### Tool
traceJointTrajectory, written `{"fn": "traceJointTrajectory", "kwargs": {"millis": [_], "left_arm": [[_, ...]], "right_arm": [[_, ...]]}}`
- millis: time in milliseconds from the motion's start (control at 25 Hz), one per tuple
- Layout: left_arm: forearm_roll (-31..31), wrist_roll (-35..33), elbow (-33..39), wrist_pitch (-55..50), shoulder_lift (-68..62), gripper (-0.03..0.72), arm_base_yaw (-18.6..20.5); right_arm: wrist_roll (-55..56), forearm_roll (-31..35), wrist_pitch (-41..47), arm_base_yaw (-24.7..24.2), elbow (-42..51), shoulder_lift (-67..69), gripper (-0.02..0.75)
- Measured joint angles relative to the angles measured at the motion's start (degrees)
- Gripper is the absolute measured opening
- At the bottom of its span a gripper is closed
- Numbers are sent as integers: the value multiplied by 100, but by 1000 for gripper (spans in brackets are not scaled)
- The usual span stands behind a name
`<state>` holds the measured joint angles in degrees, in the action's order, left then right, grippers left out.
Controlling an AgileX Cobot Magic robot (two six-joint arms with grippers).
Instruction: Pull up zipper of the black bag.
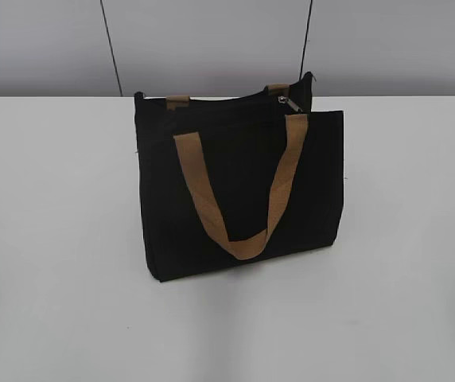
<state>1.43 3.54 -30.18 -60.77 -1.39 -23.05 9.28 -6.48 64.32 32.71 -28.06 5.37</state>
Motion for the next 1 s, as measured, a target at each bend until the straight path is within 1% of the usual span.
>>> {"fn": "traceJointTrajectory", "kwargs": {"millis": [240, 480, 640, 840, 1000], "left_arm": [[0, 0, 0, 0, 0, 333, 0], [0, 0, 0, 0, 0, 324, 40], [0, 0, 0, 0, 0, 314, 296], [0, 0, 0, 0, 2, 288, 980], [0, 0, 0, 0, 30, 262, 1465]], "right_arm": [[0, 0, -5, 0, 0, 0, 433], [0, 0, -5, -73, 0, 0, 433], [0, 0, -5, -645, 0, 0, 433], [0, 0, -5, -1465, 0, 0, 433], [0, 0, -5, -1991, 0, 0, 433]]}}
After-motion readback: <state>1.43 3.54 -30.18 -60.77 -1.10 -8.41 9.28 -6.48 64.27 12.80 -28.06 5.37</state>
